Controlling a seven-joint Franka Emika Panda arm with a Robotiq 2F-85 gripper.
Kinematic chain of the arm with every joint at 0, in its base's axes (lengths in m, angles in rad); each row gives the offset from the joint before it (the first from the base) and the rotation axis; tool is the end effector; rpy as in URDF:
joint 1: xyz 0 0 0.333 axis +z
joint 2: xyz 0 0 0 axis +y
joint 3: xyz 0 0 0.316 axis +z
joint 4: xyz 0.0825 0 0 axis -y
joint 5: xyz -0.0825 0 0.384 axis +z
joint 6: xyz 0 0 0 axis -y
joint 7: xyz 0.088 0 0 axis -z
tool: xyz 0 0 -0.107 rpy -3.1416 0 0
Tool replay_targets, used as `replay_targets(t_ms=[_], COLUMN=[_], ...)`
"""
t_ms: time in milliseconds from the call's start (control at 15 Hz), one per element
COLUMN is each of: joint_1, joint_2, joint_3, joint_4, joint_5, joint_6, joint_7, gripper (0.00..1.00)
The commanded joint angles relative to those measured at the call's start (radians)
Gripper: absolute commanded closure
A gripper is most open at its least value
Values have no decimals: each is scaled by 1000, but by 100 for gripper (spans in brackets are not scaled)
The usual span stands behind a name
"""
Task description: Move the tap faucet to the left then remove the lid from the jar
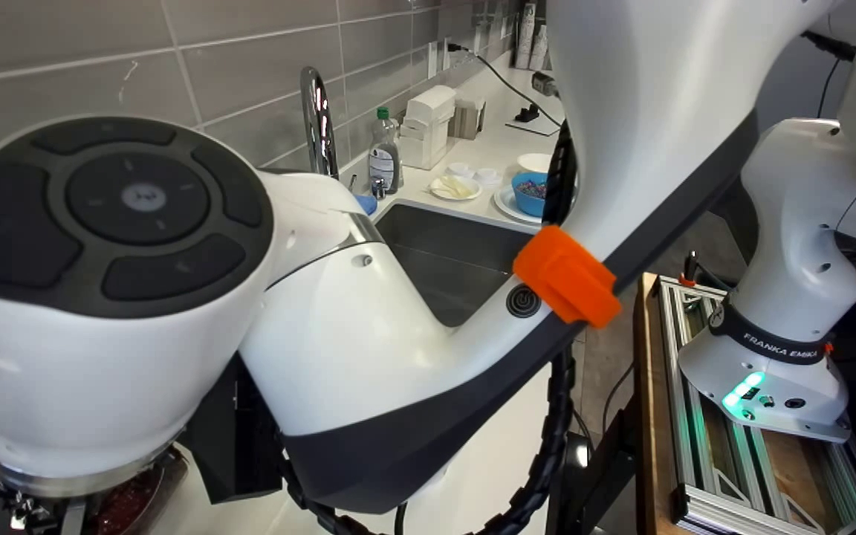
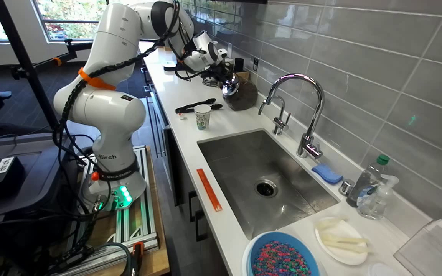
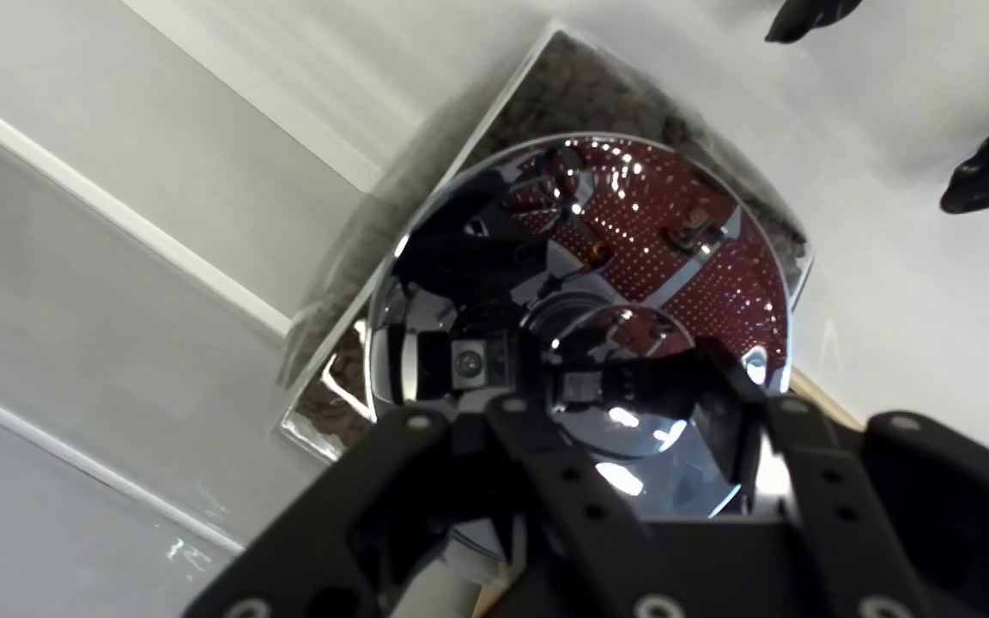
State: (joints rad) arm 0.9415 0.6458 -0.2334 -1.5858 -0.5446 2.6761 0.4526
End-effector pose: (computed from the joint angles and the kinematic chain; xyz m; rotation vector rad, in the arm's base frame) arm 0.5255 0.5111 0.3105 2.6326 1.0695 0.9038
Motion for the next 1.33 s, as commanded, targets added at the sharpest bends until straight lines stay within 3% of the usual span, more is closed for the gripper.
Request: replay_targets(t_ms=[0,400,1267], joint_1=[20,24,-48], joint_2=[-44,-76,-191], joint_3=[-20,-18,54], joint_4=[-56,-89,-204], joint_5=[-21,-20,-25], joint_6=[11,12,19], joint_7=[31,25,18], gripper=[79,79,79])
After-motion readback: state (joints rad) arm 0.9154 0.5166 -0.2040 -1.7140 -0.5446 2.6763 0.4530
